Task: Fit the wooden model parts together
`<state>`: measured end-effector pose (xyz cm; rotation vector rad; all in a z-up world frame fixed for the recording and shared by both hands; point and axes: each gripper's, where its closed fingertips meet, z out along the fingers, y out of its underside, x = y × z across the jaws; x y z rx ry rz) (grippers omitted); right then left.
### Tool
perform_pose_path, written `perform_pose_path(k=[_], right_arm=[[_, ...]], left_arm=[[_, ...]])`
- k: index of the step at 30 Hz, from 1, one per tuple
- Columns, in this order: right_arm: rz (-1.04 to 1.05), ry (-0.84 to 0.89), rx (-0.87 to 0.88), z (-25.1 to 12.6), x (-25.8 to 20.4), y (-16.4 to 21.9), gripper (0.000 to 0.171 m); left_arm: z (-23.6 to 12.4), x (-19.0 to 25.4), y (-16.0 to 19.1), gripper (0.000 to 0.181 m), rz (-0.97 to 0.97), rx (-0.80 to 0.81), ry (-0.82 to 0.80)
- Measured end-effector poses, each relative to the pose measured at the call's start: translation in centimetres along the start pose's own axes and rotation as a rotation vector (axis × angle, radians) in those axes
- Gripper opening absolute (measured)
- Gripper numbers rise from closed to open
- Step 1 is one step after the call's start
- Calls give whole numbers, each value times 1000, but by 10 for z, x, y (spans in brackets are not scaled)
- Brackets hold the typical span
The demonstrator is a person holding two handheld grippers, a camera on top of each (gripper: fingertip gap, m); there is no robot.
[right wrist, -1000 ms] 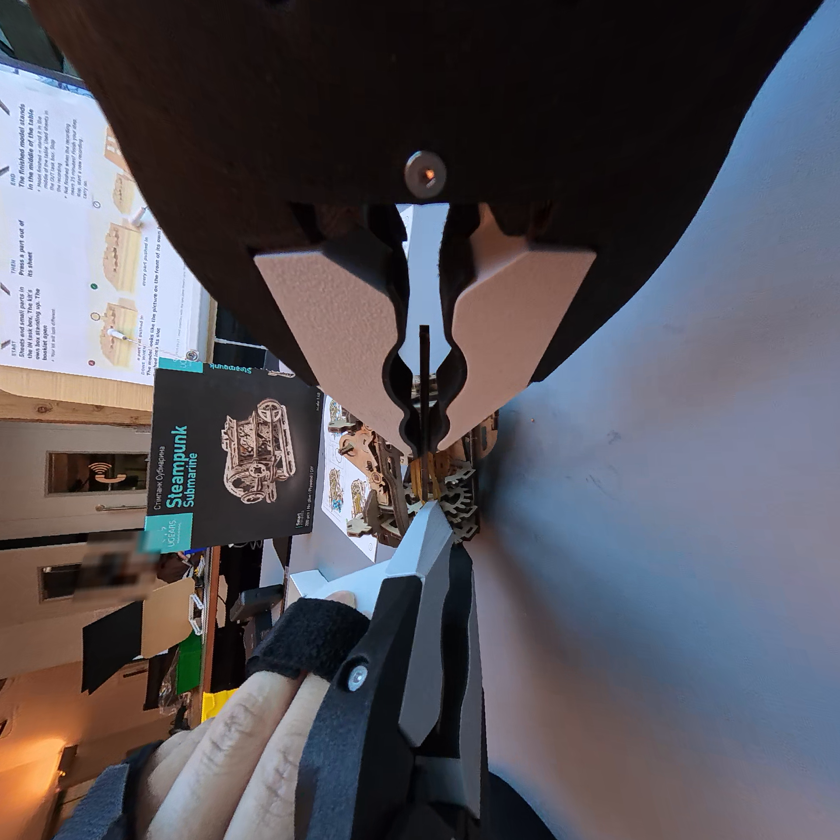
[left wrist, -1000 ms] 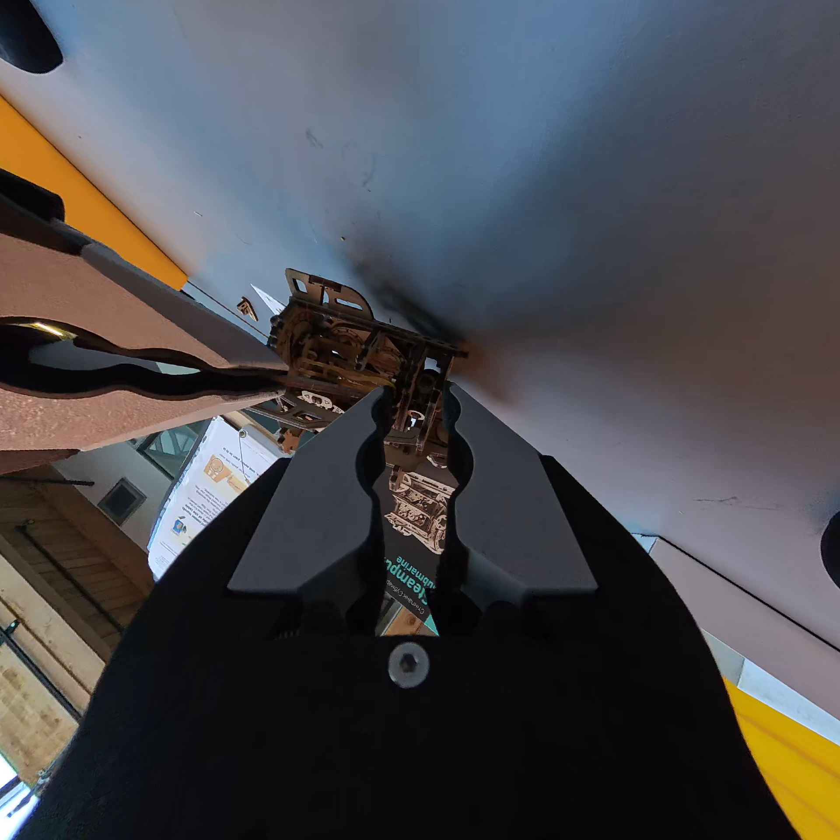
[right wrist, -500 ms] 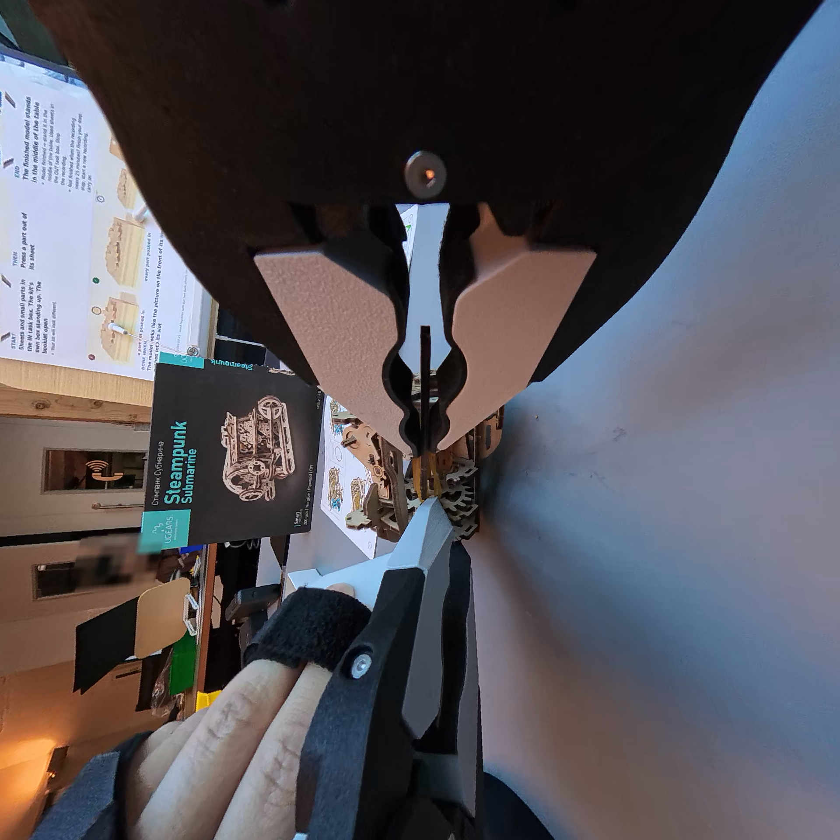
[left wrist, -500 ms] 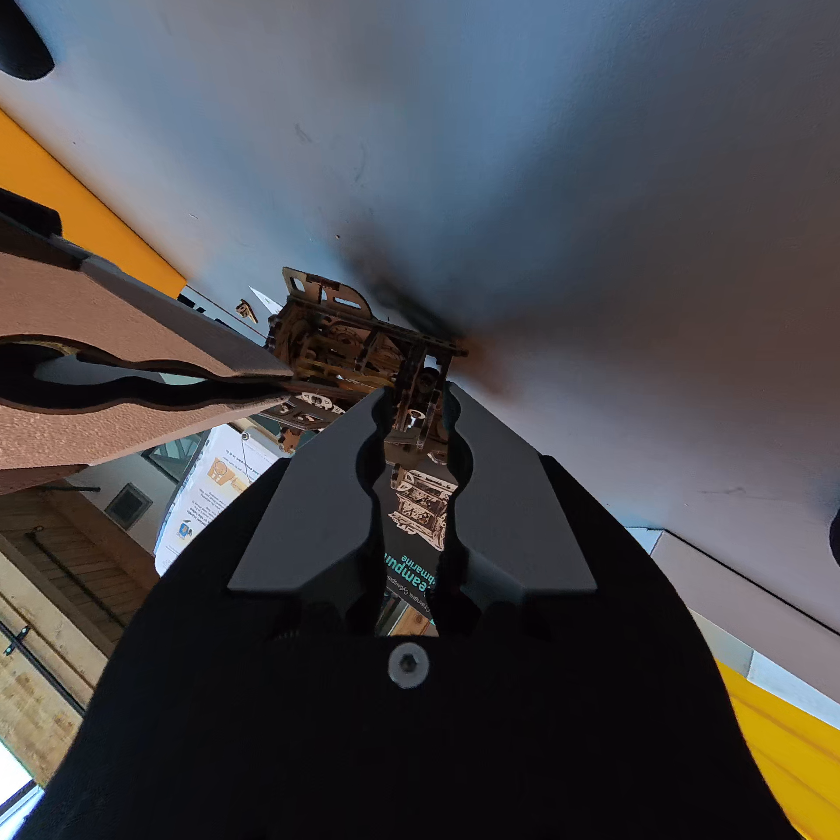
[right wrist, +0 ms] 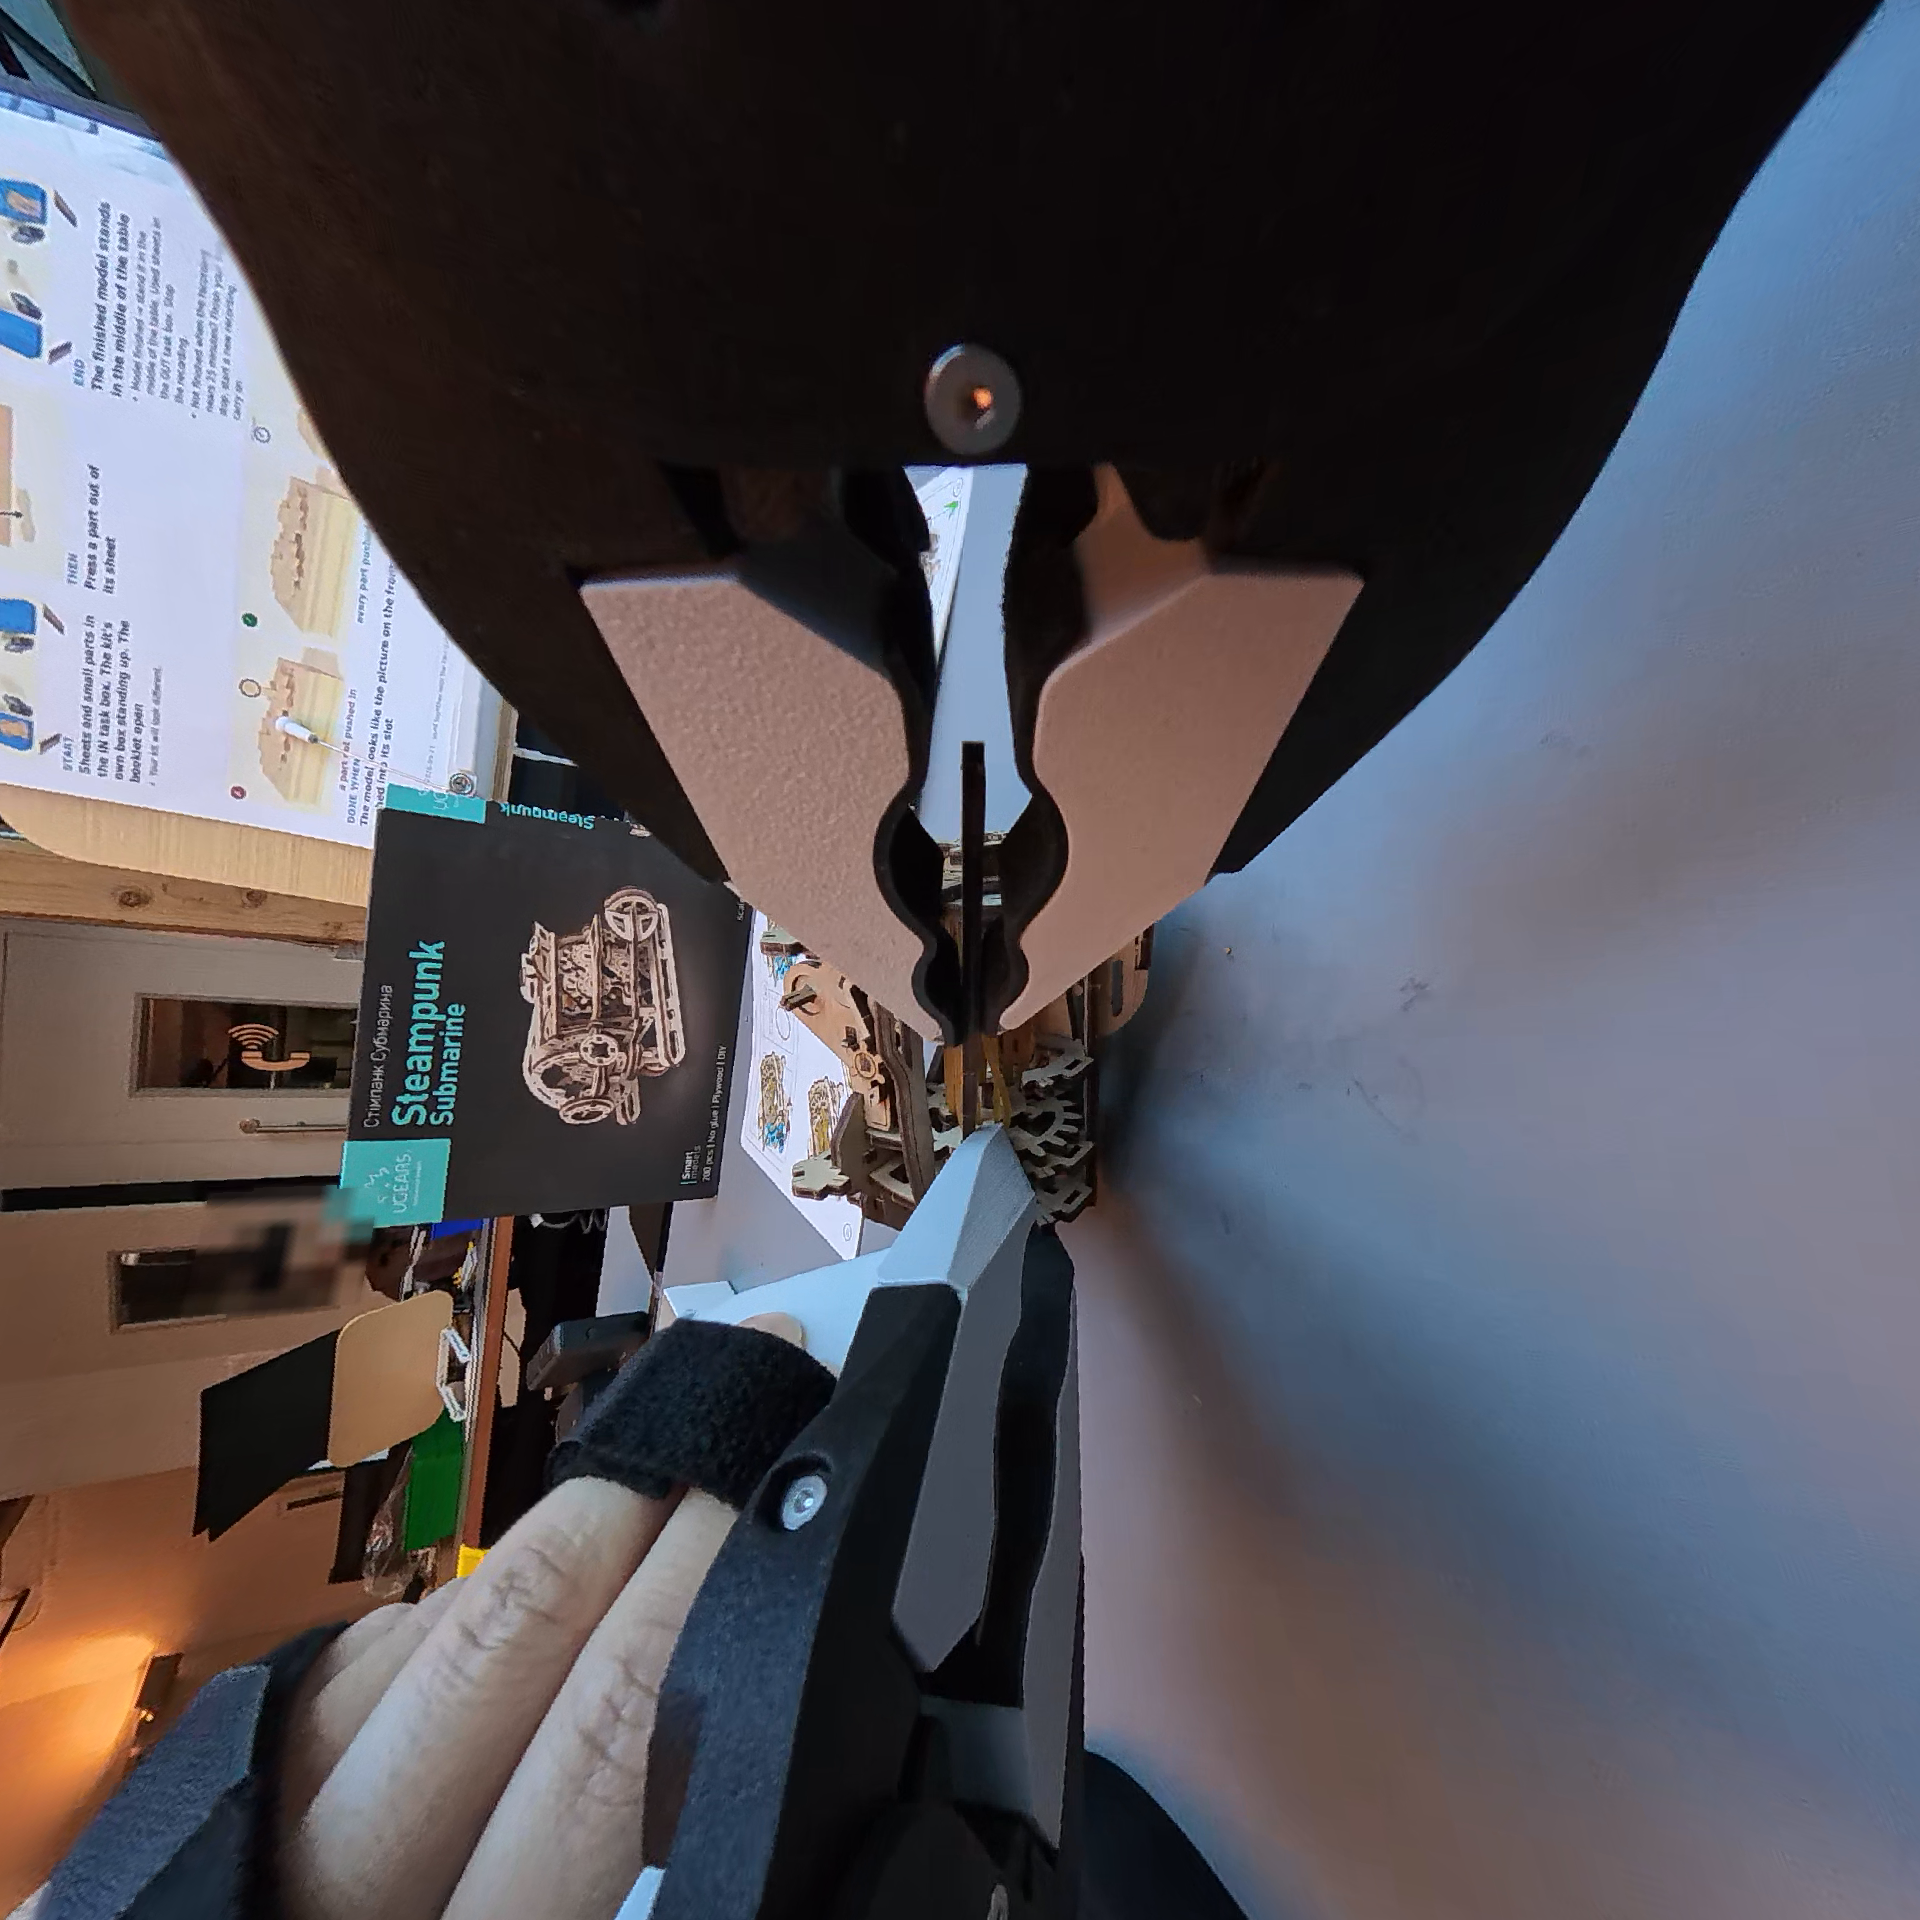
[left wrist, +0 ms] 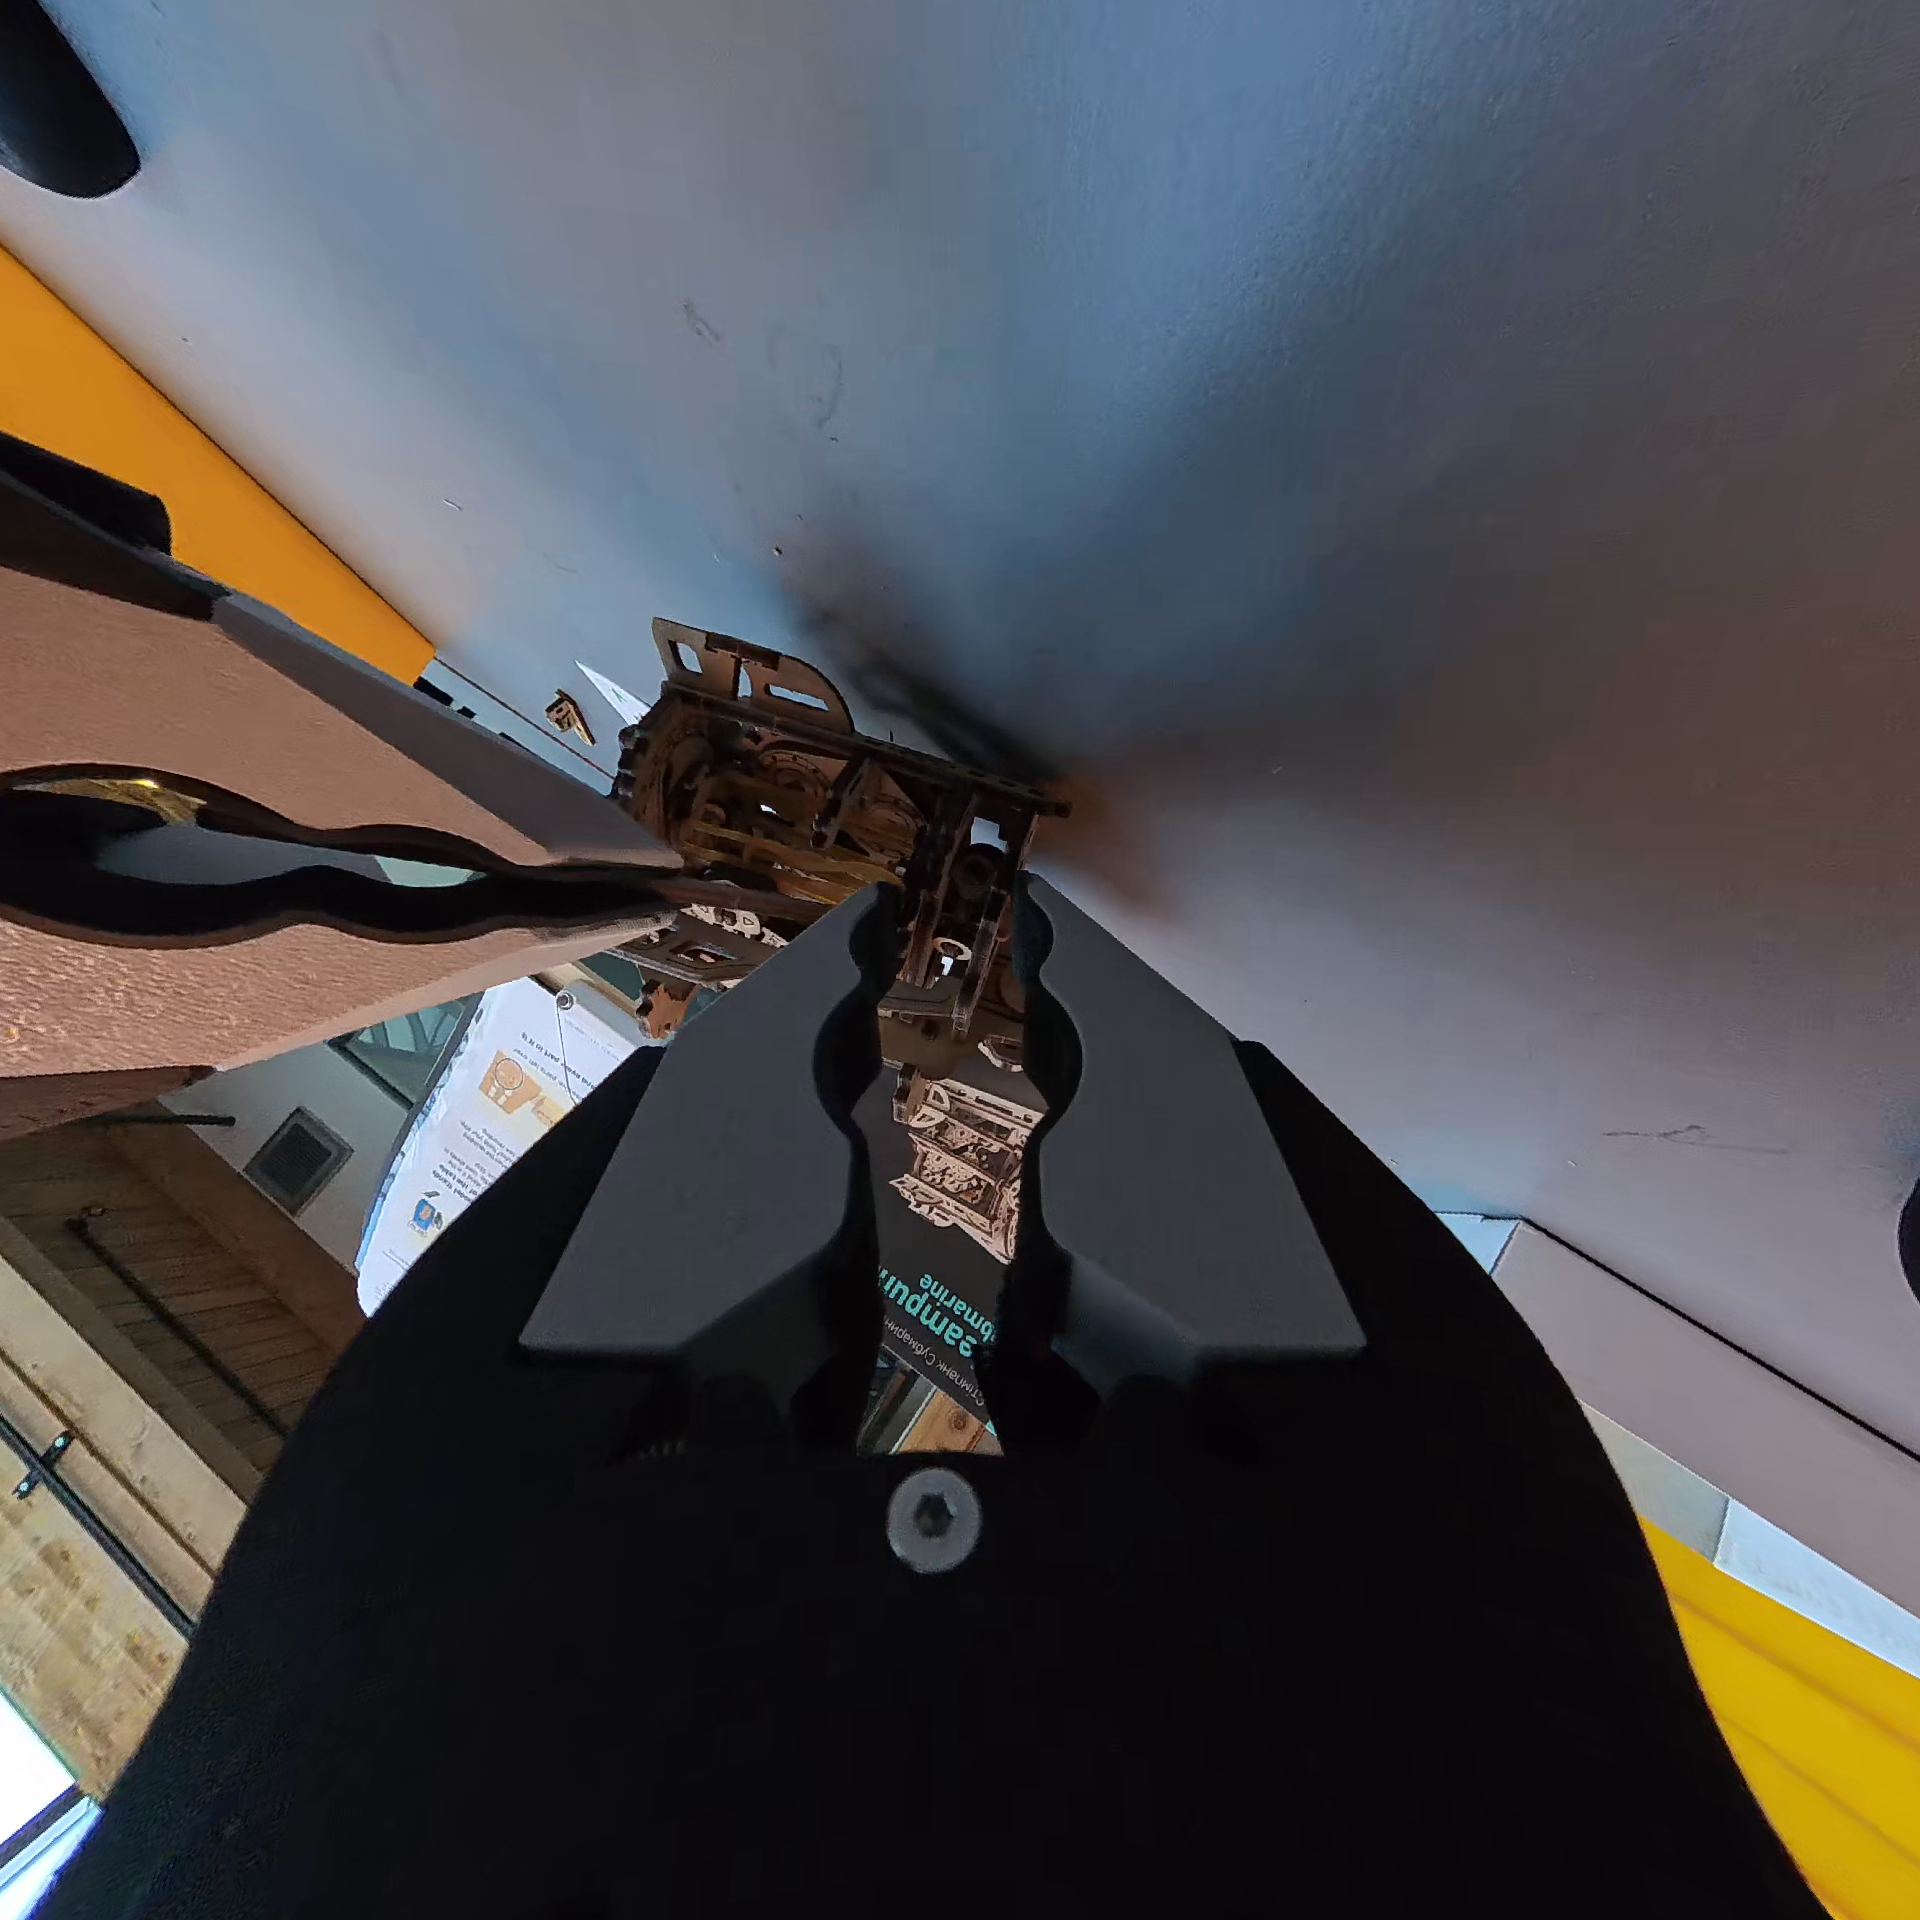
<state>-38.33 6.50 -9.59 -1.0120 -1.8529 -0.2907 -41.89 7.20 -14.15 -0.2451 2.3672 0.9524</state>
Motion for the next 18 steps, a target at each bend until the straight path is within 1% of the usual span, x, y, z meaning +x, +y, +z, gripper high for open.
perform_pose_path(k=[18], right_arm=[[-210, -36, -170, -1, 5, 8, 1]], left_arm=[[0, -1, 0, 19, -2, 3, -3]])
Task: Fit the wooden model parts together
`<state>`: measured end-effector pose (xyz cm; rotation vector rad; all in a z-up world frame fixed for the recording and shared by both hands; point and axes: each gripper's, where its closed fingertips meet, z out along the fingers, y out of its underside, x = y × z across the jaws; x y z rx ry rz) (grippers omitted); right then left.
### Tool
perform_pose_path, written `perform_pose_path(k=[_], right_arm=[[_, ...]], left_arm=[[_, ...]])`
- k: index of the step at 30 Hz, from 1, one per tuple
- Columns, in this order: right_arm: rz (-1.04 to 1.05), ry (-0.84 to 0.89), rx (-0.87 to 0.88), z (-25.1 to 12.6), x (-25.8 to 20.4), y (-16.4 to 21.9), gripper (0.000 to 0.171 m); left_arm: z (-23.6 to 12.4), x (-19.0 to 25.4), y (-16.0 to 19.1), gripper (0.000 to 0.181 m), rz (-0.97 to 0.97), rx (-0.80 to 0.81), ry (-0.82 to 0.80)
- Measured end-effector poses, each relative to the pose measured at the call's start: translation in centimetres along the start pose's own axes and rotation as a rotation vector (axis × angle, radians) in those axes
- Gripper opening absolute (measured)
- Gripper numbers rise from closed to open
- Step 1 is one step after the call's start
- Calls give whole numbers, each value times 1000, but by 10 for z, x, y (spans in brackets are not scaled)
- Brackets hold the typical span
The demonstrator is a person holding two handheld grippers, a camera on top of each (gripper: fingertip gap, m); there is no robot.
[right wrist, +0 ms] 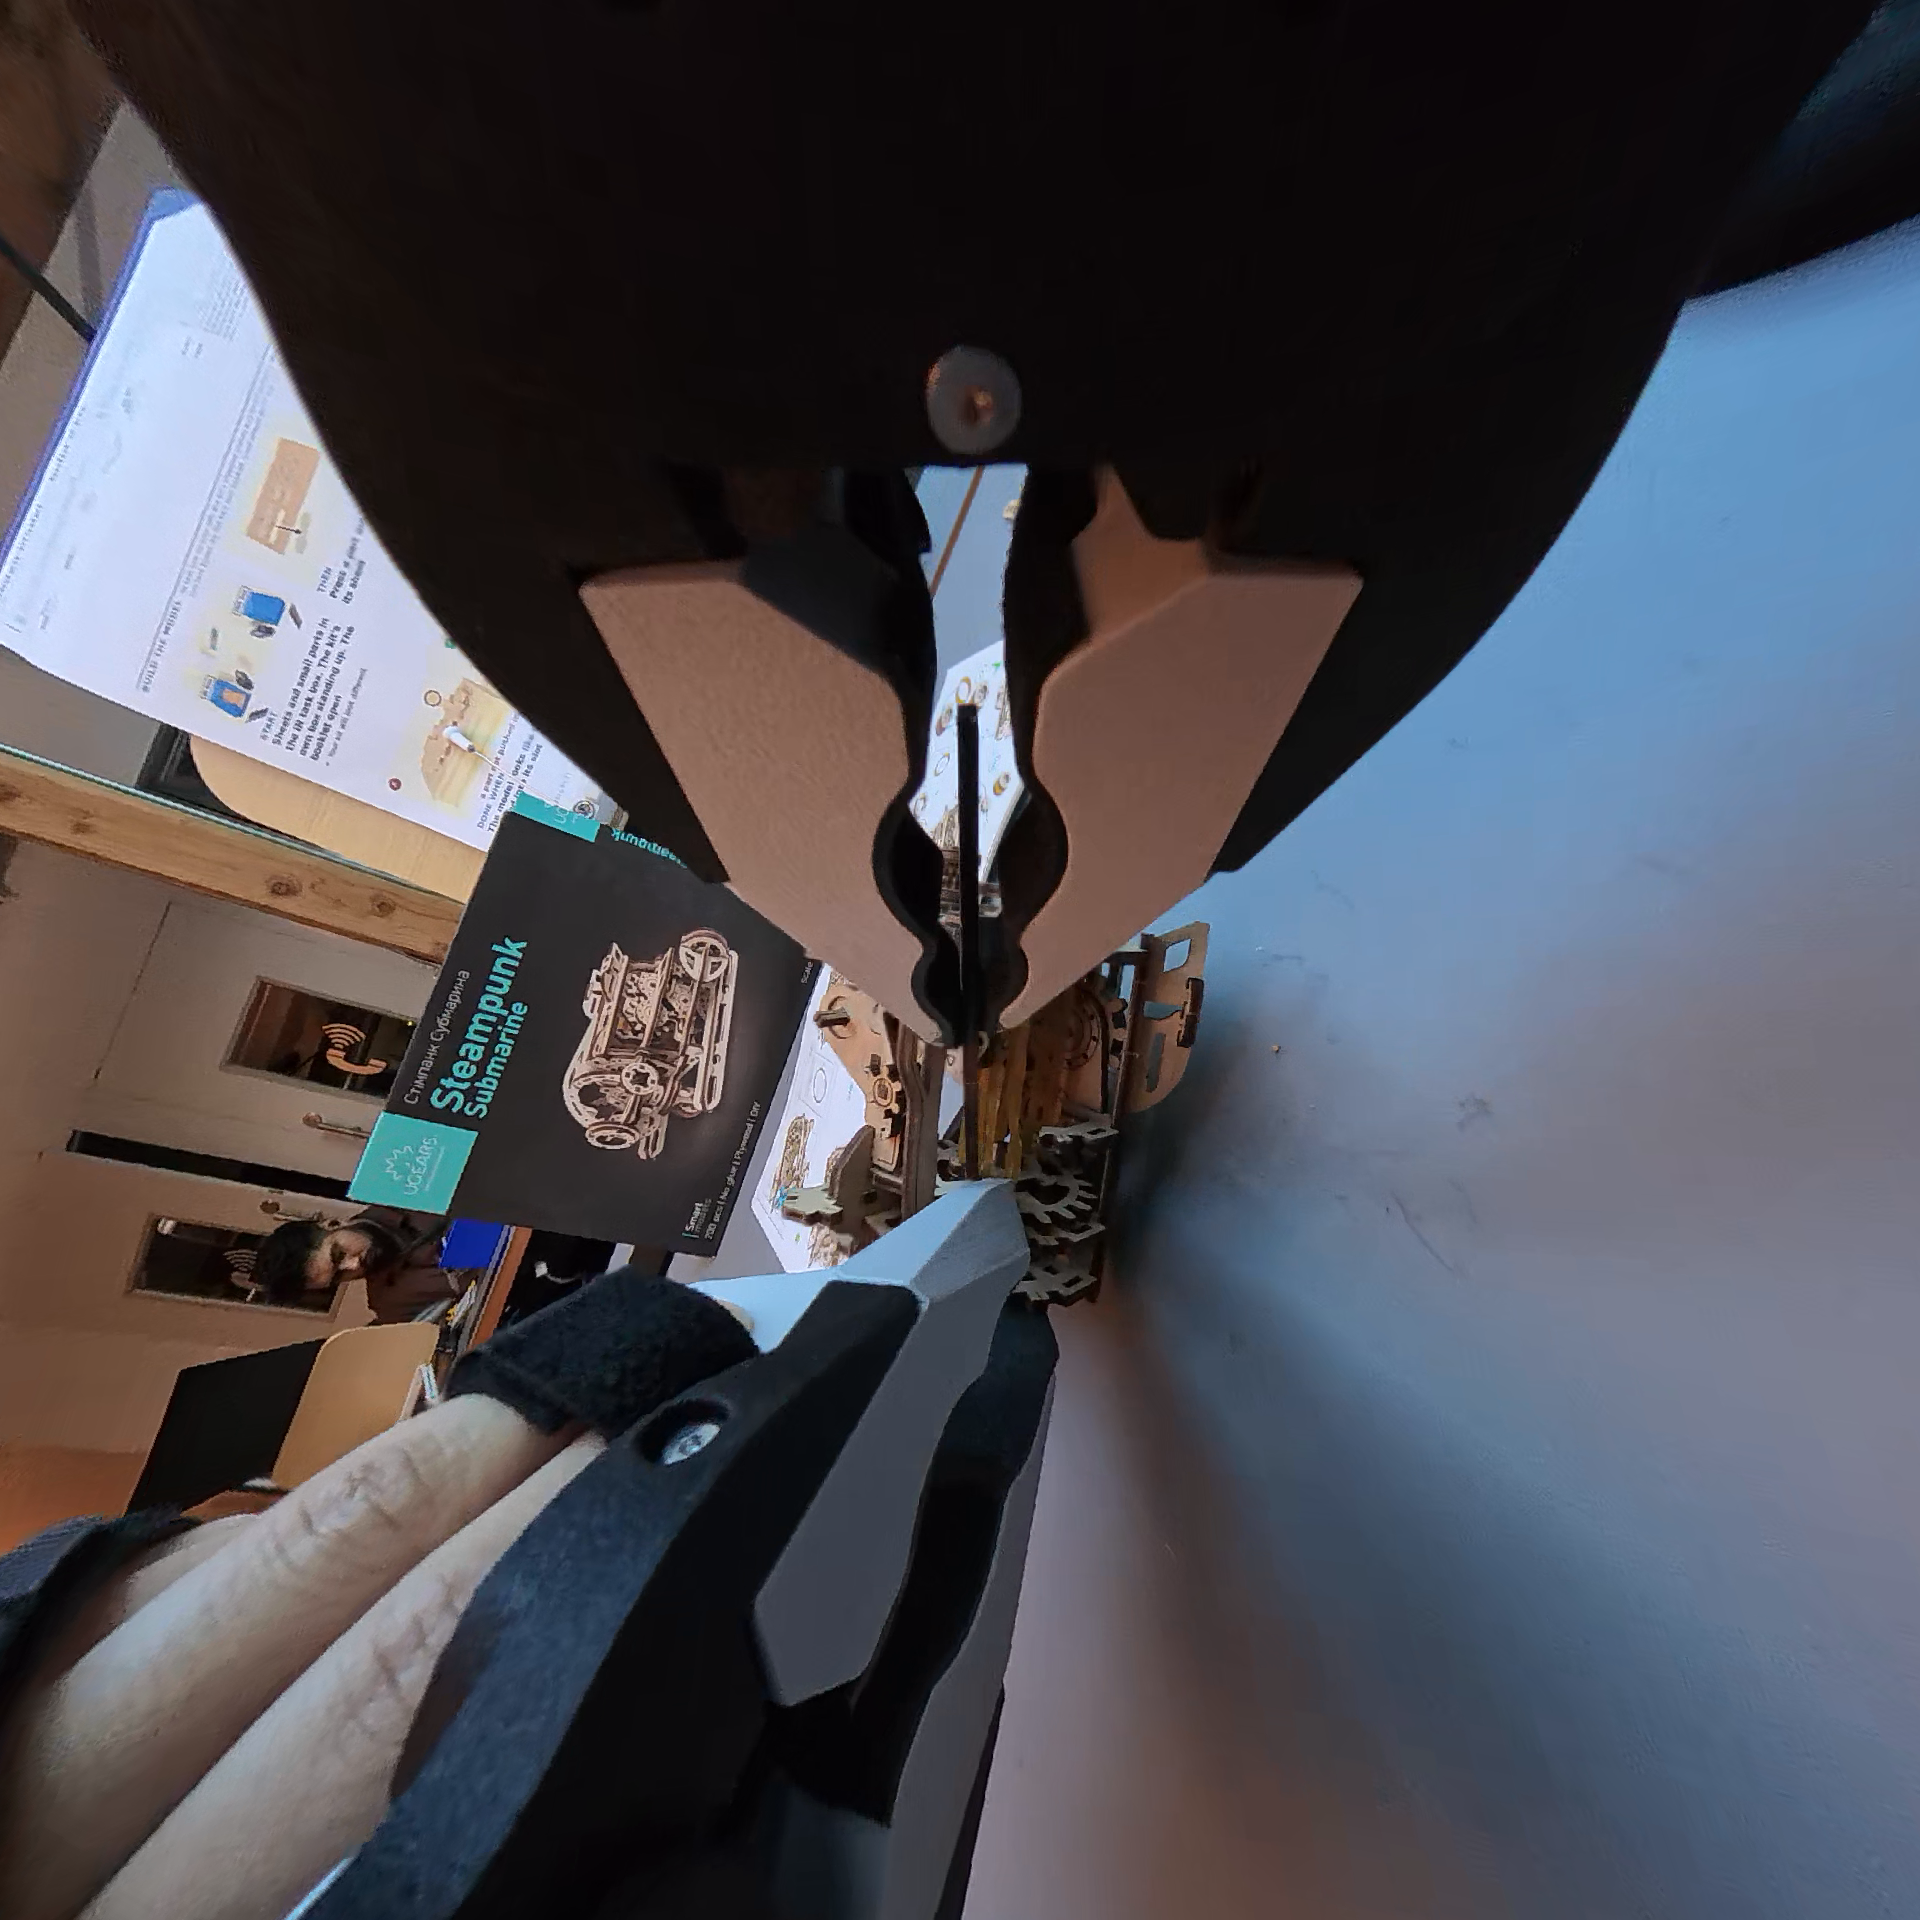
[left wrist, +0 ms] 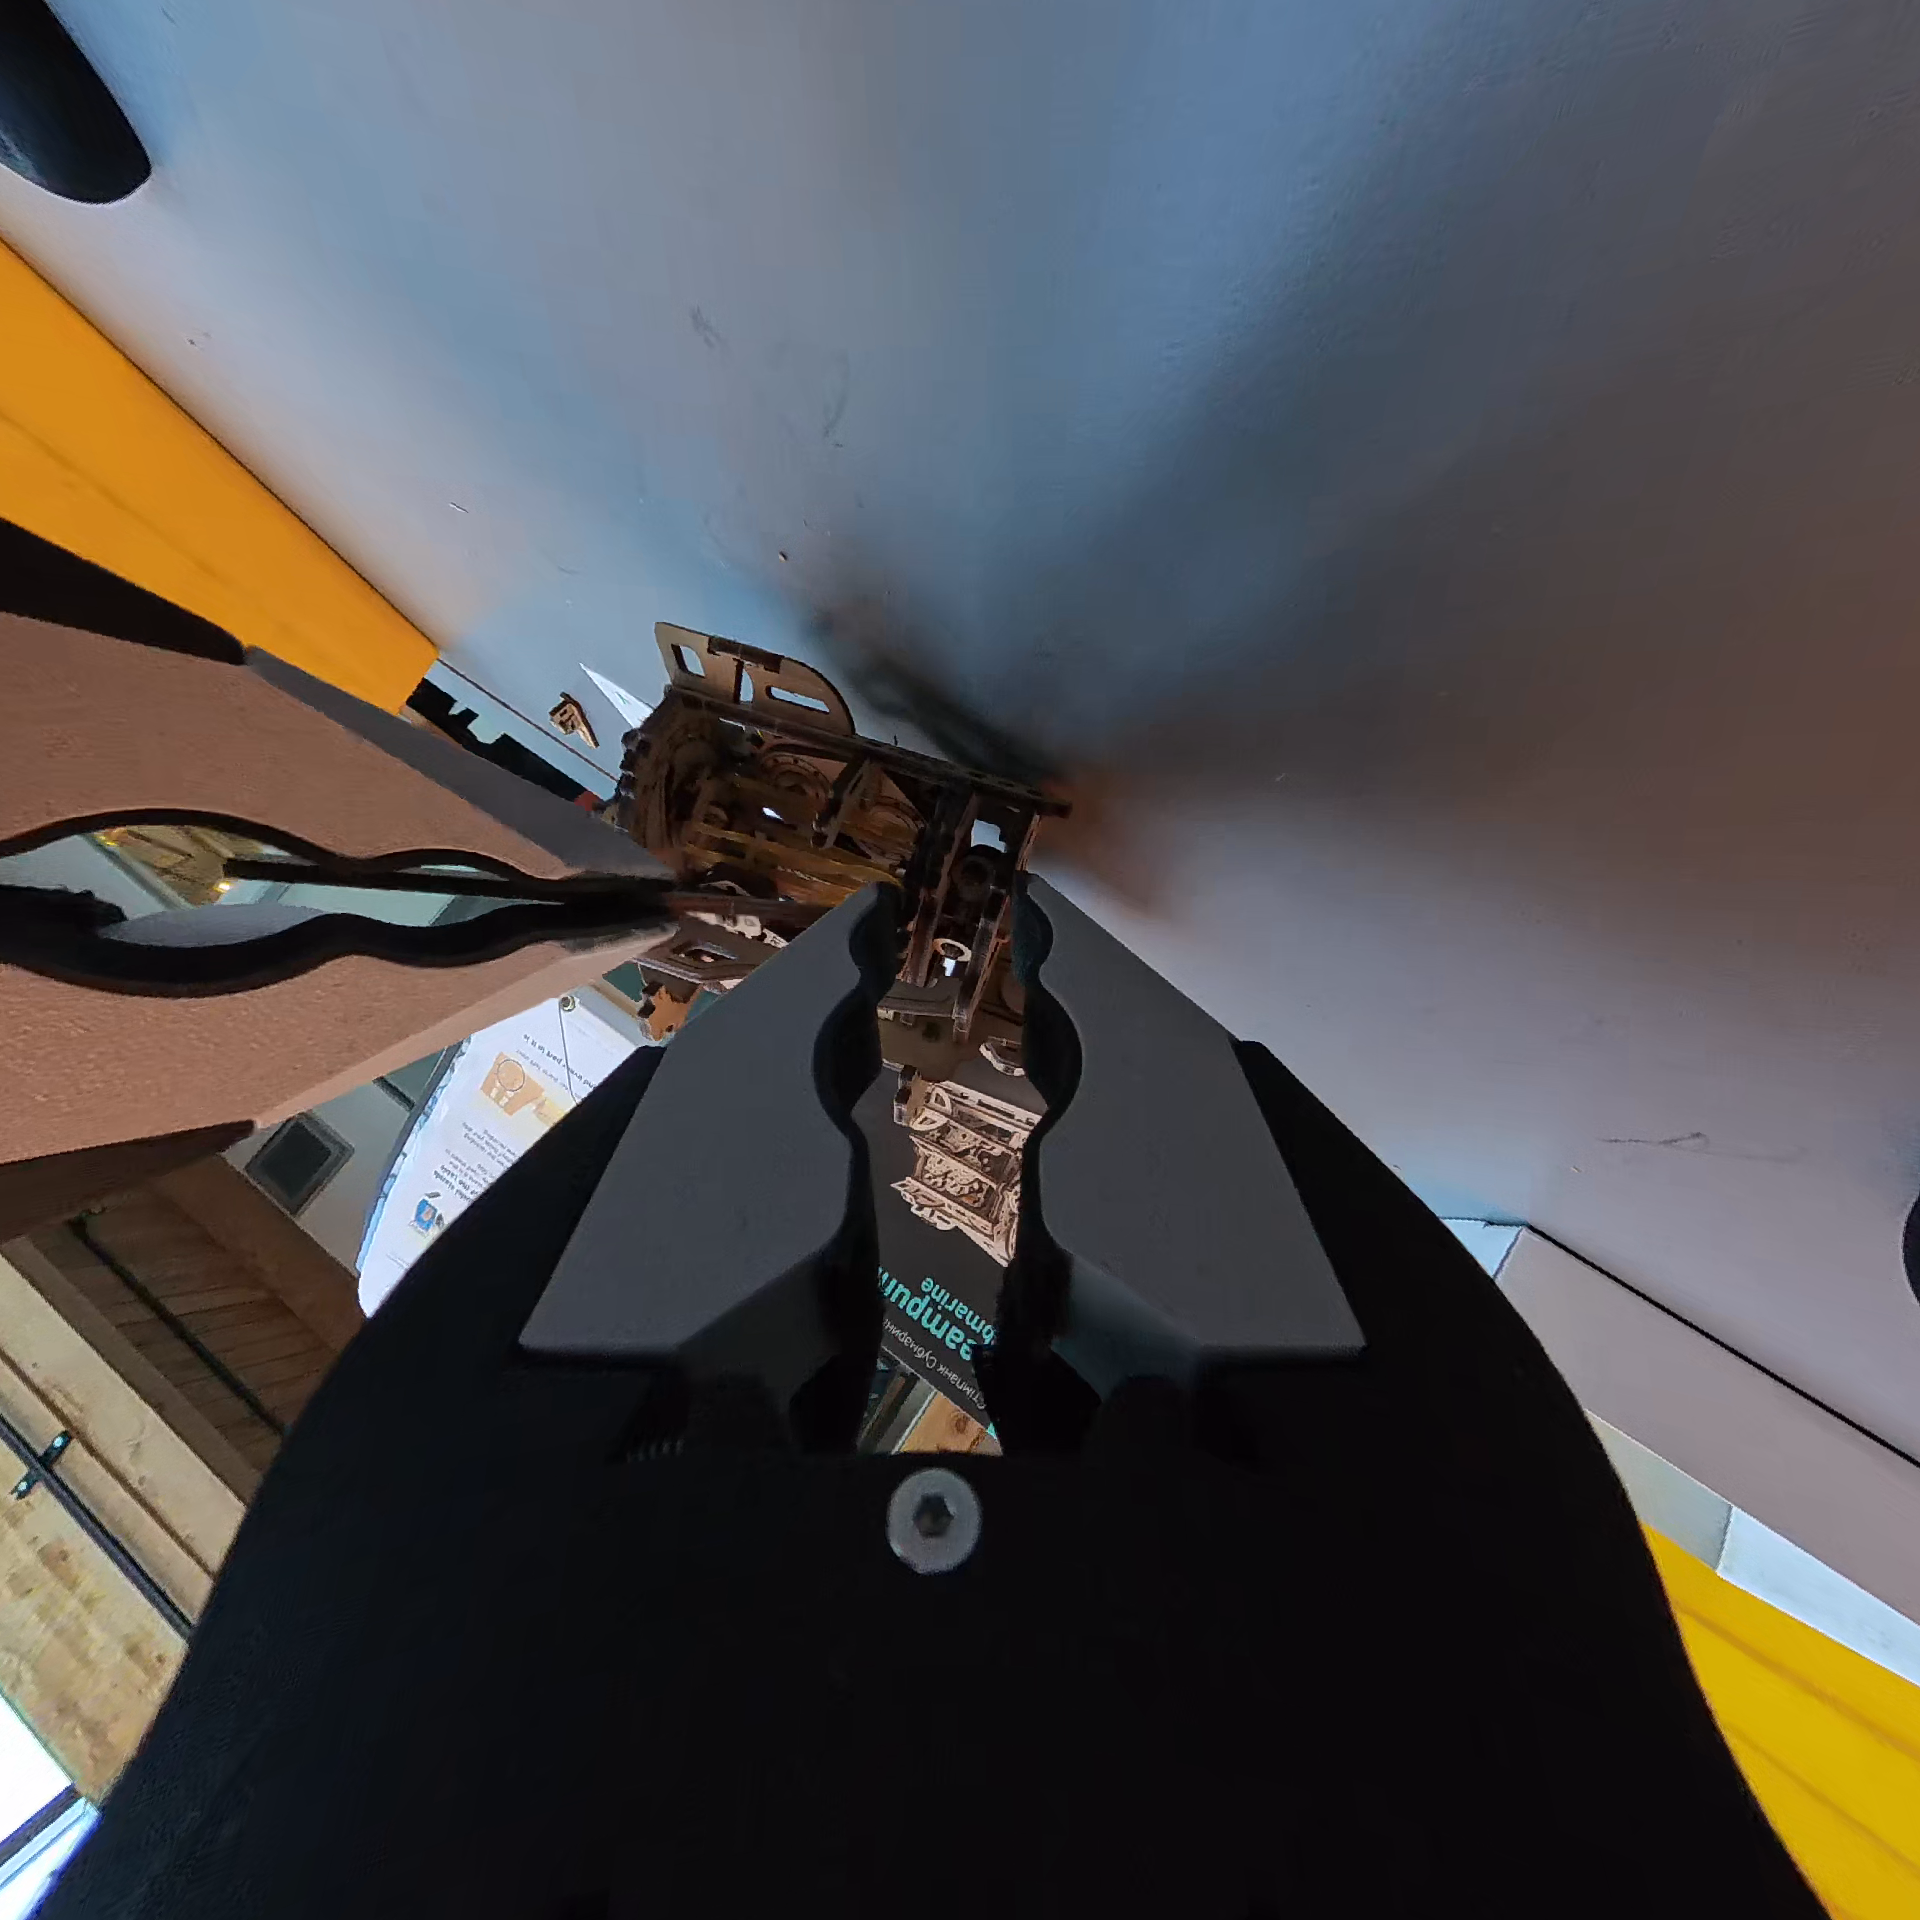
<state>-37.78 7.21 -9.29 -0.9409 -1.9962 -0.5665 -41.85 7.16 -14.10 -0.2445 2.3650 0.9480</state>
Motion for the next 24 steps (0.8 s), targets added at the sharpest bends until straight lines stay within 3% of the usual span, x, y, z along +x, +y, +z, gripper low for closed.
perform_pose_path(k=[24], right_arm=[[-107, -4, 19, -5, 2, -6, 2]], left_arm=[[0, -2, -2, 19, -1, 5, -7]])
